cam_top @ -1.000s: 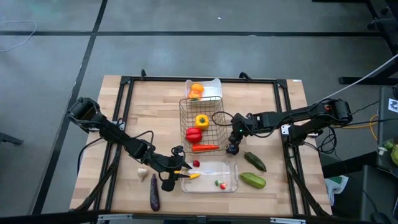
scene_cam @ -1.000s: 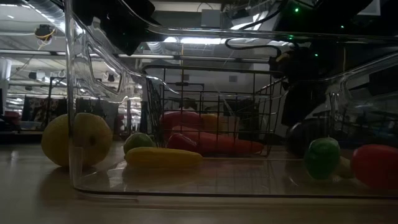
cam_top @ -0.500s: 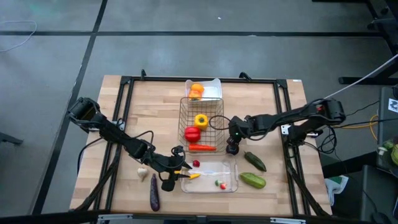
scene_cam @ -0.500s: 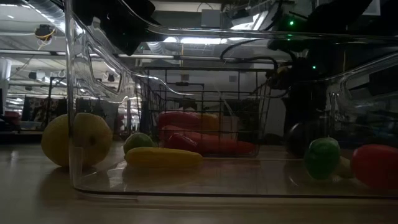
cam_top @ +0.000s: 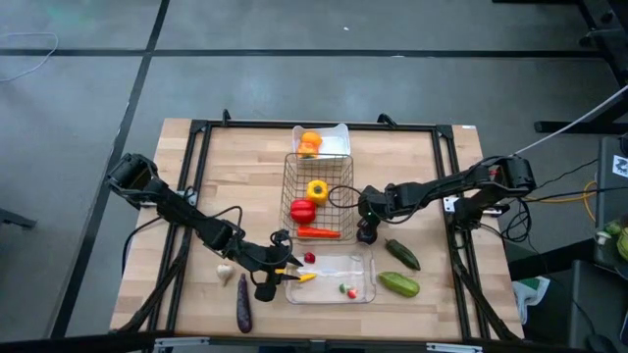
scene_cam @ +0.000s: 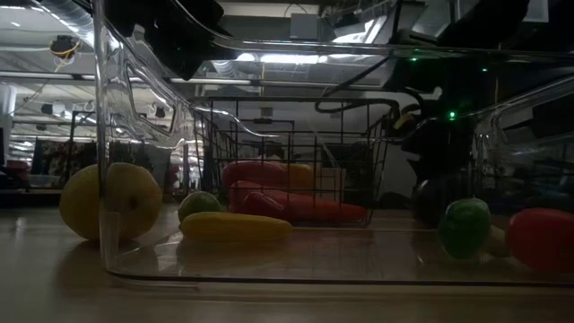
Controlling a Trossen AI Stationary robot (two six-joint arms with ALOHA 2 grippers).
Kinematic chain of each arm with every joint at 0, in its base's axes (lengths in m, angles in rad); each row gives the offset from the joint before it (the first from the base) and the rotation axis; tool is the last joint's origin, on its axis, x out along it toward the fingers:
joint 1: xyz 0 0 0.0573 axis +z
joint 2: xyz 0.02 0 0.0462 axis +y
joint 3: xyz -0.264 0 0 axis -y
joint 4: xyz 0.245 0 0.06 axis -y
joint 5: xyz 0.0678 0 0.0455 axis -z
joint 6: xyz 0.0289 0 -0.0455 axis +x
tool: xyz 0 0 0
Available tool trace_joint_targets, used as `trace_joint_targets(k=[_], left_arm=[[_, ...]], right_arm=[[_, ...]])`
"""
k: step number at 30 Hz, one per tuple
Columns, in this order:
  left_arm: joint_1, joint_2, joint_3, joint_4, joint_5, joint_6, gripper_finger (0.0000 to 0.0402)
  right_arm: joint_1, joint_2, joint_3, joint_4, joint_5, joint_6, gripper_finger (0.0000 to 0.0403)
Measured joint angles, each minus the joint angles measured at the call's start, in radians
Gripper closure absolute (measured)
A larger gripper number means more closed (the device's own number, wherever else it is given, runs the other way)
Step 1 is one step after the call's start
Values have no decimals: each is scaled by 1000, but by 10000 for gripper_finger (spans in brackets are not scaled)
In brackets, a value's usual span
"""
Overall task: Sort produce into baskets
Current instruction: Put the small red chili pepper into the transparent bin
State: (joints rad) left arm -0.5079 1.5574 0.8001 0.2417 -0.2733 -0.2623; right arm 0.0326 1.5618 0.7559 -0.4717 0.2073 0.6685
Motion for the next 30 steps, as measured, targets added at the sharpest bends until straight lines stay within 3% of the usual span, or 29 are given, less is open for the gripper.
trace_joint_targets(k=[12,21,30], left_arm=[[0,0,0,0,0,0,239],[0,0,0,0,0,0,239],[0,0,0,0,0,0,239]], right_arm=[[0,1,0,0,-4,-2,309],[0,-2,2,-28,-47,-10,308],[-2,-58,6,-212,-31,-23,307]])
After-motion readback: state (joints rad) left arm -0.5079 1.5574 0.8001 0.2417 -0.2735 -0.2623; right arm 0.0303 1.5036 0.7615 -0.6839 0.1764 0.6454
